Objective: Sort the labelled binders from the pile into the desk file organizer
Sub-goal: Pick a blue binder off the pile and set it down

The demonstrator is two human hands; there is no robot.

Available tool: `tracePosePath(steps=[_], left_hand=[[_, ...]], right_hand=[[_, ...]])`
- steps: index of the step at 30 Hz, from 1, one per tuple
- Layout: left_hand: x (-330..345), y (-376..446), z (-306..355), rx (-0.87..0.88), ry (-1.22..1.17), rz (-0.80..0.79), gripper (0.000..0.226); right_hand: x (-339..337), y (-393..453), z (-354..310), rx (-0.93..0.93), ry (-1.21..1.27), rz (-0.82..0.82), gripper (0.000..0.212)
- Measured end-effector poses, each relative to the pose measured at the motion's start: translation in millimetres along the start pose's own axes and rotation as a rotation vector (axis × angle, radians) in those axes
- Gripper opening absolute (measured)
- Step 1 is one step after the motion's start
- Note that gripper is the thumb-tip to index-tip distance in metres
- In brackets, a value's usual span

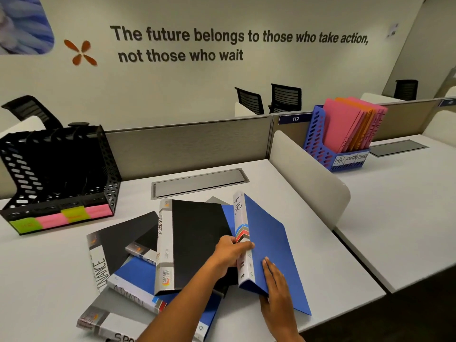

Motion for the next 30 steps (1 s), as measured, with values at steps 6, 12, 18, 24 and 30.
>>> tracePosePath(steps=[6,12,18,24,30], left_hand=[[-27,-3,25,0.109,0.006,0.086,0.028],[-80,-19,38,0.208,-0.087,0.180,0.026],[-145,-47,27,0.215,-0.206,0.281,0.030],[-210,-88,24,0.255,-0.258,0.380,0.032],[-280,-134,13,0.288,-0.198,0.482,0.035]], right_hand=[[1,13,2,0.015,0.084,-0.177,0.106],[-14,43,7,0.209,0.253,-0.116,0.082],[-10,74,4,0.487,0.357,-0.036,0.073],[33,92,-46,0.539,0.505,-0.228,0.057],[66,88,-120,0.438,0.548,-0.261,0.048]])
Point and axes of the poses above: each hand's wrist, its own y-axis towards the middle knuckle, its own x-axis out of the palm, z = x × y, the point moved 9 cm from there along y, towards the middle knuckle, and after that the axes turned 13 degrees about x, right-handed, at the moved point
